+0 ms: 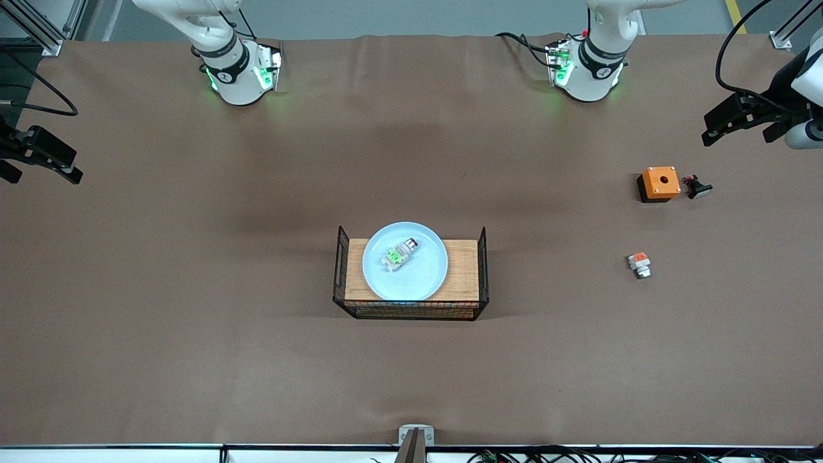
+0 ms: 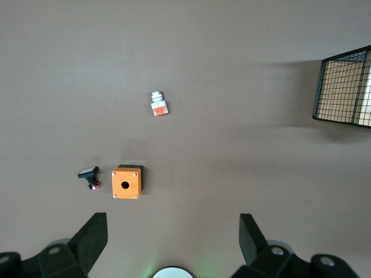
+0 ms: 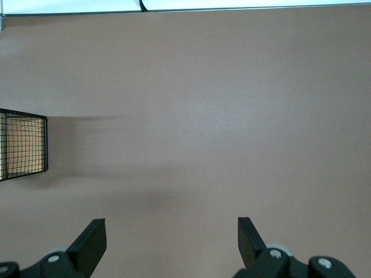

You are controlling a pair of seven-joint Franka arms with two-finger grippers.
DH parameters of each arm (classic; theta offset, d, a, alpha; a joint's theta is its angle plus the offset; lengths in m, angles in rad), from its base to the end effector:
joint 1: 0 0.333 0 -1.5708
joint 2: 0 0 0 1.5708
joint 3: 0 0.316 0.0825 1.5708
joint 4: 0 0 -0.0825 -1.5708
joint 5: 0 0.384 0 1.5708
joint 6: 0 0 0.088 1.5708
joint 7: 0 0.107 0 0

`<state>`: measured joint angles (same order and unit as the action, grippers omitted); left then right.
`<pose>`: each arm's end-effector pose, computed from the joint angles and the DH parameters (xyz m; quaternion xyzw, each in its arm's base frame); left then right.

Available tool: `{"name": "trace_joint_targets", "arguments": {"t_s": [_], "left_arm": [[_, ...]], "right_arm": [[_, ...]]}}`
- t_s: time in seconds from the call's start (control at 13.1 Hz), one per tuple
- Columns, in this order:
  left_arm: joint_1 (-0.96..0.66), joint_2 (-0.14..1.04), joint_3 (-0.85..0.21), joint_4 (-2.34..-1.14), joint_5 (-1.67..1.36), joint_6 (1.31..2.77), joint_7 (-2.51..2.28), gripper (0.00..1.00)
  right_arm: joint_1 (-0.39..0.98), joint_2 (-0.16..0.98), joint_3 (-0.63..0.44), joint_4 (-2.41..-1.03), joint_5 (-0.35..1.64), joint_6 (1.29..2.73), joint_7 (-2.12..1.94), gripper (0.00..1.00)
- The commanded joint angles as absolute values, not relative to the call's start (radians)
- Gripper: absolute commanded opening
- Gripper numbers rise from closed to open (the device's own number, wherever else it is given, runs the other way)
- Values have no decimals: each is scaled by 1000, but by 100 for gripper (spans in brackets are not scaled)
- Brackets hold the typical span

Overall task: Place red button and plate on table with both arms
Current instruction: 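Reach the left gripper to the green button on the plate and grasp it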

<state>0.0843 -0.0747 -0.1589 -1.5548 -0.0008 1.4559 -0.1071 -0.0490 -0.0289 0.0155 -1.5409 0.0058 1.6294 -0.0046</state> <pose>0.5176 -0.0424 0.6616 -0.9998 -0.0165 0.0120 0.0066 0.5515 -0.0177 0.6602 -0.9982 0.0144 -0.0587 0.0016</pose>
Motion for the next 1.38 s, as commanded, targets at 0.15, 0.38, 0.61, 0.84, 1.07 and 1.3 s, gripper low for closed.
{"name": "trace_joint_targets", "arguments": {"t_s": [0.15,0.38,0.61,0.84,1.07,1.3], "left_arm": [[89,-64,-164,-1529,3,1430,-94,100],[69,-34,-184,-1476,-5,1427,-100,100],[49,7,-288,-1463,-11,1431,-161,100],[6,99,-431,-1413,-2,1509,-248,100],[-133,210,-453,-1381,5,1713,-317,100],[-237,310,-448,-1373,20,1906,-324,99]], "right_arm": [[-60,-26,20,-1525,12,1617,-17,100],[-58,-26,20,-1525,12,1617,-17,100],[-51,-23,23,-1526,14,1614,-14,100],[-45,-17,26,-1526,15,1614,-11,100],[-43,-15,26,-1529,17,1612,-8,100],[-8,-3,26,-1535,17,1603,-8,100]]}}
